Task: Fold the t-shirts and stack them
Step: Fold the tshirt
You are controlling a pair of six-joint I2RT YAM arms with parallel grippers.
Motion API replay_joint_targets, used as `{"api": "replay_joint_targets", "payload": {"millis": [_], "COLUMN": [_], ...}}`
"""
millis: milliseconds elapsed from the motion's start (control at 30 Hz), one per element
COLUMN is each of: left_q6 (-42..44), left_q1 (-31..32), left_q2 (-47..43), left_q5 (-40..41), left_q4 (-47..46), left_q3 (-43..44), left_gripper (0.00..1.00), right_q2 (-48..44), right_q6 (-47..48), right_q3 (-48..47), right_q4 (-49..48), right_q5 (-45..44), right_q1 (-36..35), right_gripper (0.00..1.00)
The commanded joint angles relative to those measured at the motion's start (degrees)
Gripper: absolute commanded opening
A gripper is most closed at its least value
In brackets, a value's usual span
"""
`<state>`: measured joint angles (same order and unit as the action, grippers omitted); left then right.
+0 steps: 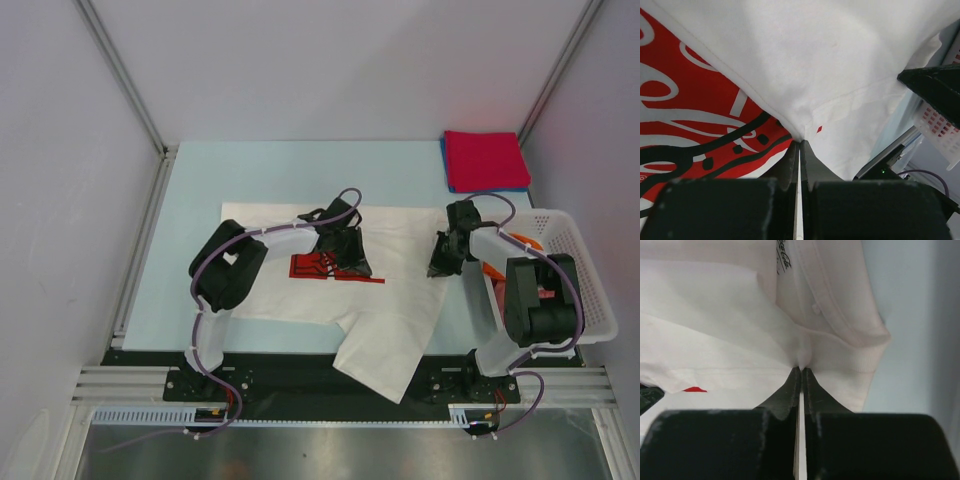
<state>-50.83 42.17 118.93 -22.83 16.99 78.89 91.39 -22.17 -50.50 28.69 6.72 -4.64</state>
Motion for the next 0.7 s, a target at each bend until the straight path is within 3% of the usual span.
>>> {"api": "replay_joint_targets", "payload": {"millis": [0, 200, 467, 667], "left_q6": [2.49, 4.60, 5.30, 4.77], "left_q1": [-0.34, -0.78, -1.13, -1.13], "left_q2": [-3.27, -6.16, -10.82, -12.41], "left_q5": [-0.73, -1.34, -3.45, -5.03], "left_q4": [0.76, 4.18, 6.38, 6.65], "left_q3": [2.58, 1.62, -1.55, -5.77], "left_gripper": [0.00, 0.00, 0.00, 0.00], "right_q2": [-3.50, -6.49, -12.20, -13.44], "right_q6": [1.25, 1.08, -2.43, -6.21], "right_q3": [-3.81, -5.22, -0.40, 0.14], "right_q4": [7.78, 13.58, 15.35, 17.28], "right_q5": [-4.87, -3.12, 0.31, -2.06], "right_q1": [-0.28, -0.80, -1.77, -3.71], "right_gripper": [0.00, 0.00, 0.00, 0.00]}}
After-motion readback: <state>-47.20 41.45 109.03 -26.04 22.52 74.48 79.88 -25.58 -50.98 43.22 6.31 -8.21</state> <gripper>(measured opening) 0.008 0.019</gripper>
